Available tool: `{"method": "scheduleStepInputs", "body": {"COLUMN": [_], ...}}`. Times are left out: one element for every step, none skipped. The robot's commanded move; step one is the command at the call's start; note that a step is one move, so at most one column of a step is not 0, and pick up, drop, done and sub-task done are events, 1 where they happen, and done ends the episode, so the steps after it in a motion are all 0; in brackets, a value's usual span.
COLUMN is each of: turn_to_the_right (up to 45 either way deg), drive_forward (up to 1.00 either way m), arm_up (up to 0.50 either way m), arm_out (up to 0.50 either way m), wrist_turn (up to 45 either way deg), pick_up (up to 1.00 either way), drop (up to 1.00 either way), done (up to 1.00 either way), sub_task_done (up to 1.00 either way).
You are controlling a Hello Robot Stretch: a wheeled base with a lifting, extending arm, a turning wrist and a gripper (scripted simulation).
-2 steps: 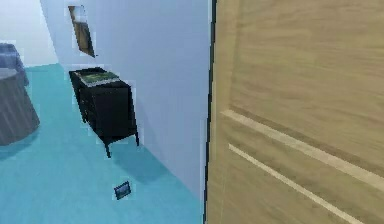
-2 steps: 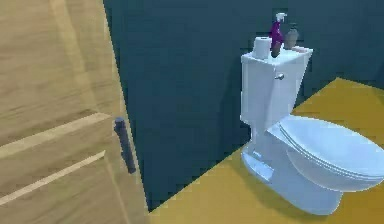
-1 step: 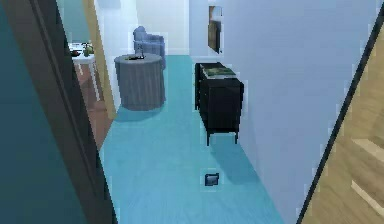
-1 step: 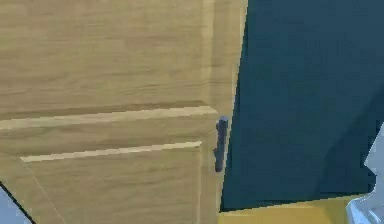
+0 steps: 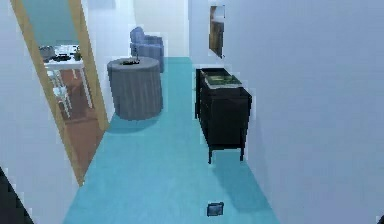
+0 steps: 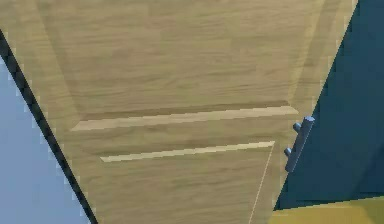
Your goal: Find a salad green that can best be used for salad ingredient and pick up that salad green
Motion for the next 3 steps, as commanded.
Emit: {"method": "scheduleStepInputs", "body": {"turn_to_the_right": [-6.0,-3.0,0.0], "drive_forward": [0.00,0.00,0.45], "arm_up": [0.00,0.00,0.00], "arm_out": [0.00,0.00,0.00], "wrist_turn": [0.0,0.0,0.0], "pick_up": [0.00,0.00,0.00], "drop": [0.00,0.00,0.00], "done": [0.00,0.00,0.00], "sub_task_done": [0.00,0.00,0.00]}}
